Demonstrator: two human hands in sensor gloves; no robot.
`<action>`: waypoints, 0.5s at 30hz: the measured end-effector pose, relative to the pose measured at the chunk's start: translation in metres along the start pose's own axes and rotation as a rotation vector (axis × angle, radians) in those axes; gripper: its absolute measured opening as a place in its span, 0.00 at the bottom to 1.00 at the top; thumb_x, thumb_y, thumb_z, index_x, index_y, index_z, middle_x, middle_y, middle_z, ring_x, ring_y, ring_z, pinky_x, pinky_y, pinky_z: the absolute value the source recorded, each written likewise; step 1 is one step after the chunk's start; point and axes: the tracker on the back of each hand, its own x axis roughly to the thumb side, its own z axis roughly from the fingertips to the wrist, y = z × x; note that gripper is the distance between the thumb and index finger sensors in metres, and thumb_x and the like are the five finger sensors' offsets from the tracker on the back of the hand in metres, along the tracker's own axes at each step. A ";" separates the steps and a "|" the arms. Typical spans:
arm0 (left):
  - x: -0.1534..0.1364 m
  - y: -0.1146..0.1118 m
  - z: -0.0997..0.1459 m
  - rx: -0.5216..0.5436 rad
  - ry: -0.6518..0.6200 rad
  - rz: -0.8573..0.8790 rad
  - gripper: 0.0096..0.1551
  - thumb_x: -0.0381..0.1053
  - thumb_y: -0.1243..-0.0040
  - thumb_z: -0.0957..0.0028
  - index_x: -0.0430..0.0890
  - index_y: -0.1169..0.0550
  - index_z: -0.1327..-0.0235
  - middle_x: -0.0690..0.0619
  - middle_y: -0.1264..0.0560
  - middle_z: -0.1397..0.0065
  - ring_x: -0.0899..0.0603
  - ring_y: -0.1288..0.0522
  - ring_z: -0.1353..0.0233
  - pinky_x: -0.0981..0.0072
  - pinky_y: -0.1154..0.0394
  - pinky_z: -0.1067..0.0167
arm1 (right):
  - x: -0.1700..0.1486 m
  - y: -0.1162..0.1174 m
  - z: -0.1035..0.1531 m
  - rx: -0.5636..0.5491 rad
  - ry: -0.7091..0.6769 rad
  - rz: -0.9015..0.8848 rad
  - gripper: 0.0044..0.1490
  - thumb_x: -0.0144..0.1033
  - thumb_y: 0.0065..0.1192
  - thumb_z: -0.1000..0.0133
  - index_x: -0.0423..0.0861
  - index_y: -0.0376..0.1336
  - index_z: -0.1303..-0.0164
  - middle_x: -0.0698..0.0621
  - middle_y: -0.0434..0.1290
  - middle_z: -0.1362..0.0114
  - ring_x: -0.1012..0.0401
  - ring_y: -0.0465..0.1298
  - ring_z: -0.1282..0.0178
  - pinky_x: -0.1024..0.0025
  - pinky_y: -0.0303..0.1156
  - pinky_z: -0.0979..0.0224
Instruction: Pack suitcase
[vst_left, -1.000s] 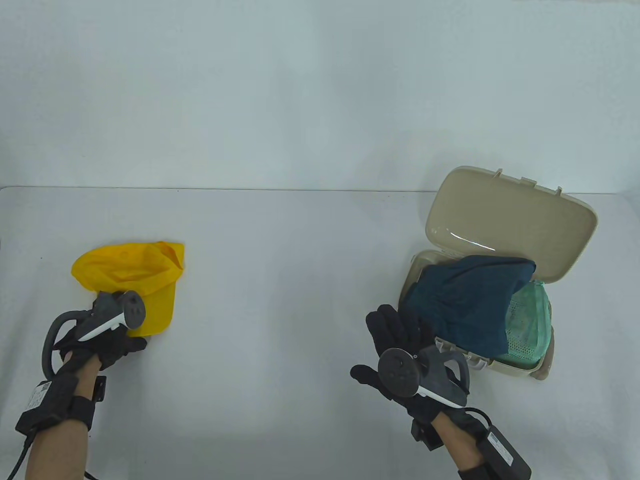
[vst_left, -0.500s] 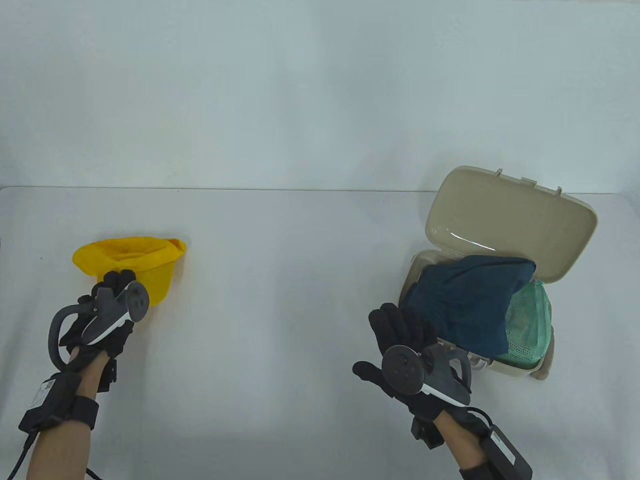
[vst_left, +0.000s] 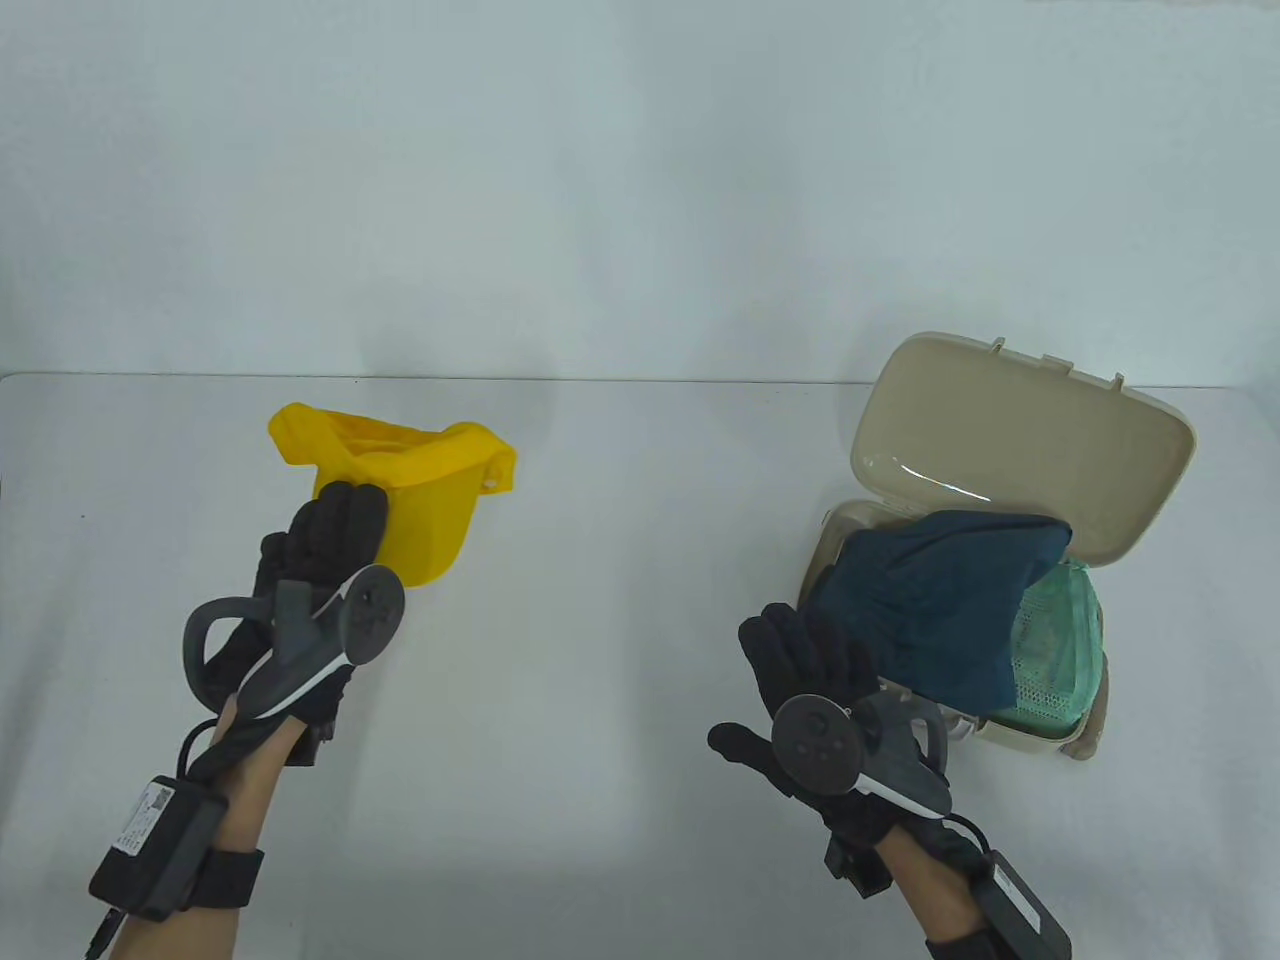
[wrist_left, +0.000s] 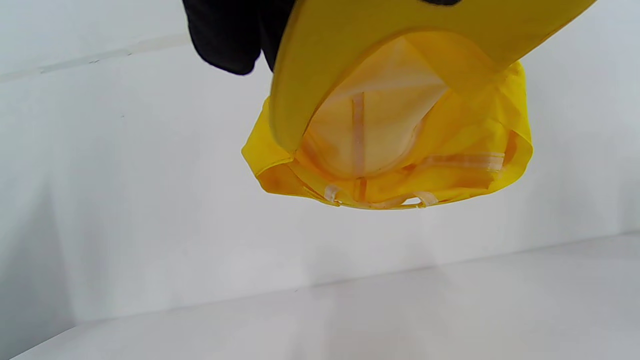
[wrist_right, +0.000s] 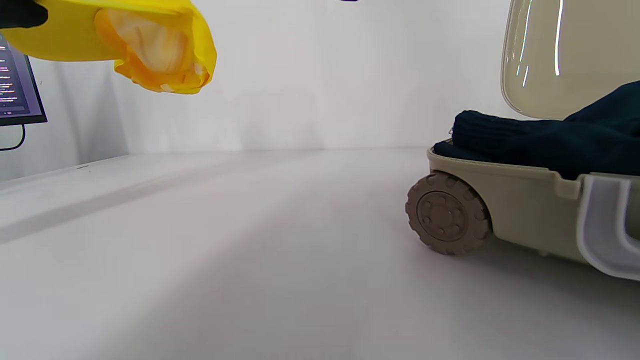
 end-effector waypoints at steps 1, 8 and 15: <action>0.009 0.003 0.003 0.013 -0.016 0.005 0.36 0.51 0.62 0.41 0.55 0.54 0.19 0.49 0.47 0.13 0.42 0.38 0.15 0.49 0.36 0.22 | 0.000 0.000 0.000 0.000 -0.001 -0.002 0.62 0.75 0.36 0.51 0.46 0.35 0.16 0.42 0.41 0.10 0.36 0.44 0.12 0.31 0.45 0.20; 0.059 -0.005 0.027 0.039 -0.139 0.017 0.36 0.51 0.62 0.41 0.55 0.54 0.19 0.49 0.47 0.13 0.41 0.37 0.15 0.49 0.36 0.22 | -0.003 0.002 -0.001 0.010 0.012 -0.001 0.62 0.75 0.36 0.51 0.46 0.35 0.16 0.42 0.41 0.10 0.36 0.44 0.12 0.31 0.45 0.20; 0.073 -0.027 0.035 0.016 -0.172 0.048 0.36 0.51 0.62 0.41 0.56 0.54 0.19 0.49 0.47 0.13 0.41 0.40 0.14 0.48 0.37 0.21 | -0.011 0.003 -0.008 0.024 0.049 0.010 0.62 0.75 0.35 0.51 0.46 0.35 0.16 0.42 0.41 0.10 0.36 0.44 0.12 0.31 0.45 0.20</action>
